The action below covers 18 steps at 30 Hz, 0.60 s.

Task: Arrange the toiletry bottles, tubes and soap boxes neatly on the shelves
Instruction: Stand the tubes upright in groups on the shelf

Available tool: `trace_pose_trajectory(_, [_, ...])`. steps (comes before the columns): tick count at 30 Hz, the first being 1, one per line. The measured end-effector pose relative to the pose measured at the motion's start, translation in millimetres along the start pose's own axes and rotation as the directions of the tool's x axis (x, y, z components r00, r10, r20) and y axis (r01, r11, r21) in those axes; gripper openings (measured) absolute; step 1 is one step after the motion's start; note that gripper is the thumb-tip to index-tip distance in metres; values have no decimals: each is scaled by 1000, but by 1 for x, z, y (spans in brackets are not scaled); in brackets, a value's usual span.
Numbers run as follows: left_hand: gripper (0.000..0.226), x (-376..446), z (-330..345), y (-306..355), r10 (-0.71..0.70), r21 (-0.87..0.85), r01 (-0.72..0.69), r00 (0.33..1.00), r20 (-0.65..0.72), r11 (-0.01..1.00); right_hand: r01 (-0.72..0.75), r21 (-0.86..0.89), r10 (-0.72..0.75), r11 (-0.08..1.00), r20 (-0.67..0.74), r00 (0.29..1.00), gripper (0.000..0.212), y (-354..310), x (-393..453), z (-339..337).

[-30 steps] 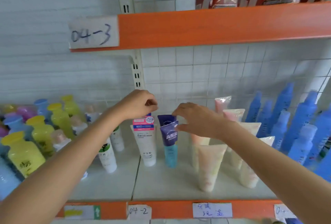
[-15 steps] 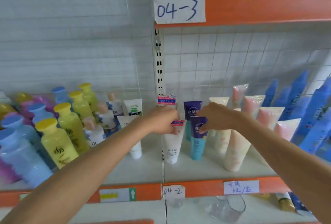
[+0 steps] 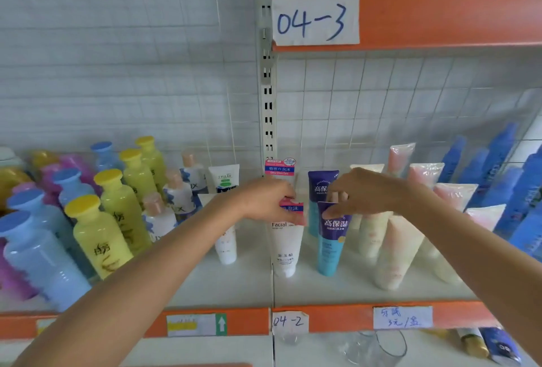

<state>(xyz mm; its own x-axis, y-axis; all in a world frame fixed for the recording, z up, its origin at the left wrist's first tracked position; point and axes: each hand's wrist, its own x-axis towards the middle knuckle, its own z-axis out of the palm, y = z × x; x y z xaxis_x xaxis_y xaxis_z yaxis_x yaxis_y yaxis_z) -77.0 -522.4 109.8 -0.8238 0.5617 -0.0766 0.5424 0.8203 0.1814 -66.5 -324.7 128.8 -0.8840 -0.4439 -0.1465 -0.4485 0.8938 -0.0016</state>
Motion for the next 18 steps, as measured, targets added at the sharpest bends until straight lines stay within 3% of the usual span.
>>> trace_pose_trajectory(4, [48, 15, -27, -10, -53, -165, 22, 982, -183, 986, -46, 157, 73, 986, -168, 983, 39, 12, 11, -27])
trace_pose_trajectory(7, [27, 38, -33, -19, -114, -165, 58, 929, -353, 985, -49, 145, 79, 988, -208, 975, 40, 21, 32, -30])
trace_pose_trajectory(8, [31, 46, -31, -22, -135, -146, 88, 926, -352, 985, -46, 123, 67, 991, -173, 983, 42, 21, 39, -27])
trace_pose_trajectory(10, [45, 60, -24, -26, -201, -114, 179, 953, -226, 977, -30, 58, 34, 998, -63, 997, 38, 17, 51, -16])
trace_pose_trajectory(13, [22, 71, -13, -28, -248, -37, 248, 969, -14, 968, -17, 32, 16, 999, 30, 999, 12, 17, 66, -2])
trace_pose_trajectory(18, [17, 58, -10, -30, -241, -85, 241, 970, 18, 967, 9, 126, -17, 992, 67, 998, 13, 21, 66, -2])
